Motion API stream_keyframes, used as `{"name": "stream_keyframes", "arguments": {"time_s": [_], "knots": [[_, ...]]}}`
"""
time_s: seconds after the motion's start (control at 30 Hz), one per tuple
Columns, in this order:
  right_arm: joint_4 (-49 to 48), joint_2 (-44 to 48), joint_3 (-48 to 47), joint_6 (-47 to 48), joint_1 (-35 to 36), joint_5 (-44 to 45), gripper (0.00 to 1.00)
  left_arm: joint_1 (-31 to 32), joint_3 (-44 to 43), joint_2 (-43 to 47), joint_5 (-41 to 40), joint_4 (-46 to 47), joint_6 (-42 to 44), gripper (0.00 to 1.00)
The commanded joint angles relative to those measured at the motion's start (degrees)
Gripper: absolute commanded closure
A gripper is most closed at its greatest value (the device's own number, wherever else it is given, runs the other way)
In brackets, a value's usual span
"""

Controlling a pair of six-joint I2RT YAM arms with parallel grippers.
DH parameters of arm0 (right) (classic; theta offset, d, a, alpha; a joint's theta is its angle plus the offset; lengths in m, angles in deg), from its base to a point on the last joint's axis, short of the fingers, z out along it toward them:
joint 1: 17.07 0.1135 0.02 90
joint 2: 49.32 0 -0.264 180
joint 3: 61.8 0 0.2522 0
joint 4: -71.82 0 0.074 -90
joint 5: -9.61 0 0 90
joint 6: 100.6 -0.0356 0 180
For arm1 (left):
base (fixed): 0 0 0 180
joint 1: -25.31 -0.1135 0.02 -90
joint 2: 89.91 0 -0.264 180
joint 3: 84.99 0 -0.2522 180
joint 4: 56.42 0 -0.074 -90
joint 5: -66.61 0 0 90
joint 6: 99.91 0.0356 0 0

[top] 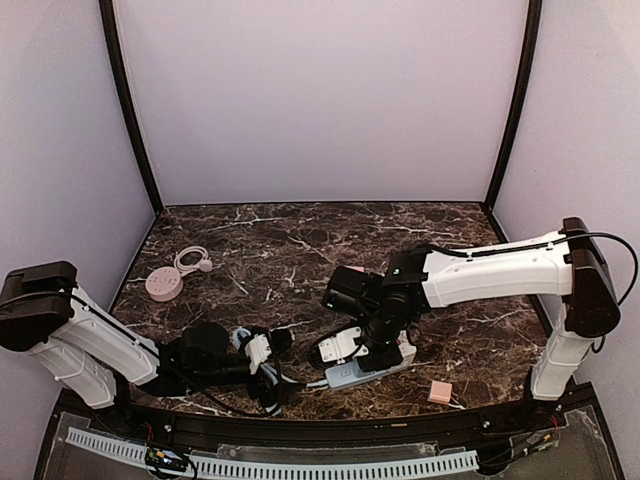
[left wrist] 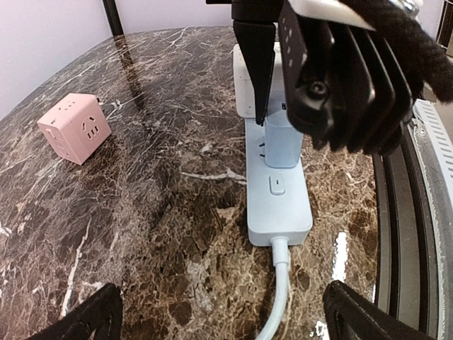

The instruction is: Insert the plug

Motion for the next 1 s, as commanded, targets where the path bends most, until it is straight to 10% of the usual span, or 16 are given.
{"name": "stream_keyframes", "arguments": {"time_s": [0.0, 0.47, 0.67, 0.97], "knots": [[-3.2, -9.08, 4.56, -1.23, -1.19, 2.04, 1.0, 0.2, 0.94, -0.14, 0.28, 1.5, 0.57, 0.01], [-4.57, -4.88, 5.55, -3.58, 0.64, 4.11, 0.97, 0.17, 0.17, 0.03, 1.15, 0.55, 0.14, 0.01], [-9.39, 3.23, 3.99, -5.98, 1.35, 5.69, 0.49, 0.21, -0.89, 0.9, 1.9, -1.4, -0.37, 0.01], [-15.64, 16.67, 6.13, -8.23, 1.65, 11.39, 0.15, 0.45, -4.32, 2.24, 3.34, -7.7, -1.58, 0.01]]}}
